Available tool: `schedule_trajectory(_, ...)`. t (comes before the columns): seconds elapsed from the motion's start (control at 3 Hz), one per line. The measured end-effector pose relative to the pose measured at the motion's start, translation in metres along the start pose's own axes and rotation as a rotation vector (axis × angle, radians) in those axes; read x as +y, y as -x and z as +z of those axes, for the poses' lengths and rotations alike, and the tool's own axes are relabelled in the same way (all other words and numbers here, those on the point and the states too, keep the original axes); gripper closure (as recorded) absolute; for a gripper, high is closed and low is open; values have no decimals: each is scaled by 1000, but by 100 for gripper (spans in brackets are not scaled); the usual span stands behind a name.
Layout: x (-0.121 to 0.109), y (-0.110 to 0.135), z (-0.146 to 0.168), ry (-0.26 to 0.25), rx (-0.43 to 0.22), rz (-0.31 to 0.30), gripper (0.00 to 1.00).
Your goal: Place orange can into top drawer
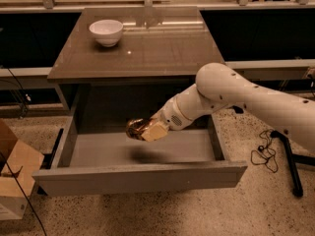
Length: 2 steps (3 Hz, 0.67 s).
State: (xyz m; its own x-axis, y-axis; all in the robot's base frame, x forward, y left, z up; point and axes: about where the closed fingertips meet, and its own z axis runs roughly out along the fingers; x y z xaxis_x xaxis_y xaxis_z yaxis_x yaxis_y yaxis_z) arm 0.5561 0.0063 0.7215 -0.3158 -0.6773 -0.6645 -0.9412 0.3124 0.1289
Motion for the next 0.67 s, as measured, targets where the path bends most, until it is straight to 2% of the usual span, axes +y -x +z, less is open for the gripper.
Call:
schedule_trajectory(0.33,-28,-2,17,-15,-51,61,31)
schedule_trajectory(0.67,-29,-3,21,-12,-53,65,8)
